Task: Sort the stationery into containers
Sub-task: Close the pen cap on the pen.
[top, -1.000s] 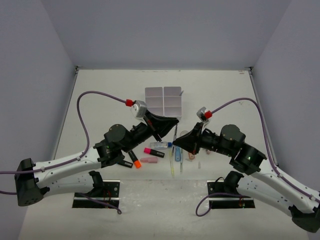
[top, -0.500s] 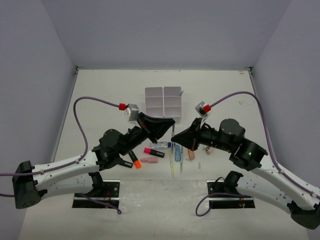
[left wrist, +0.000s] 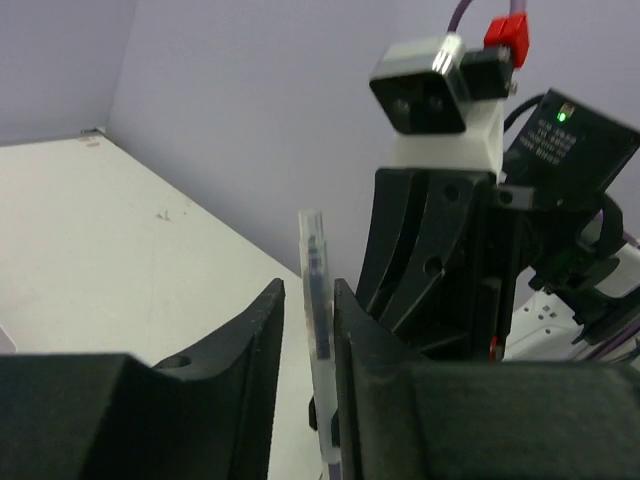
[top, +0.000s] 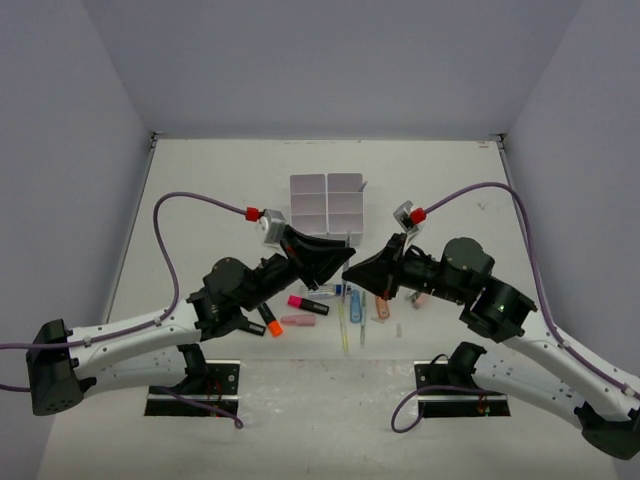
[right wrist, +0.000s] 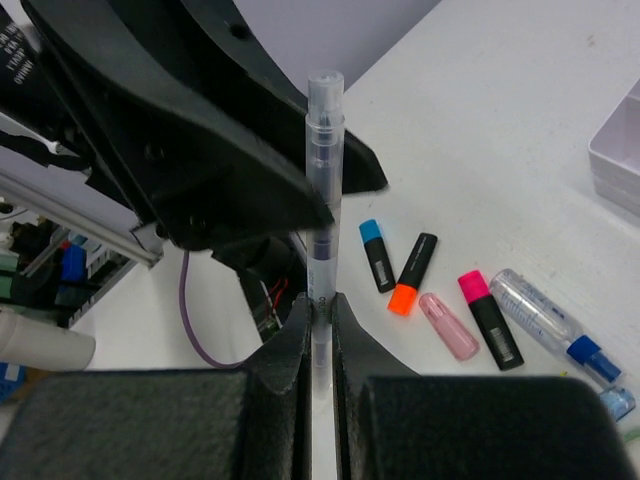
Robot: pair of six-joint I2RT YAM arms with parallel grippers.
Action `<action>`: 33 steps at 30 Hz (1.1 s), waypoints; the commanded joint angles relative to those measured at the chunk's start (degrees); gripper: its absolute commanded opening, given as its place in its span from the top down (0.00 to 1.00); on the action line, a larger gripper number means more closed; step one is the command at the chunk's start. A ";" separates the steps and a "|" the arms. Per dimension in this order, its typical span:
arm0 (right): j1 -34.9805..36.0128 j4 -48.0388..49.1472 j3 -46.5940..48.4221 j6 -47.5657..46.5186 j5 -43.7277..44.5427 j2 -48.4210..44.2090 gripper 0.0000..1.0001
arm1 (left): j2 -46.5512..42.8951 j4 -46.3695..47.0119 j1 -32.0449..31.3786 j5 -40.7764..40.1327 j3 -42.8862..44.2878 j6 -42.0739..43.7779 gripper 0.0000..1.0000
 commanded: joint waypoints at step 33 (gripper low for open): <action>0.03 22.69 -3.15 -1.20 -12.84 3.44 0.79 | -2.99 4.17 -0.22 8.71 -1.65 2.54 1.00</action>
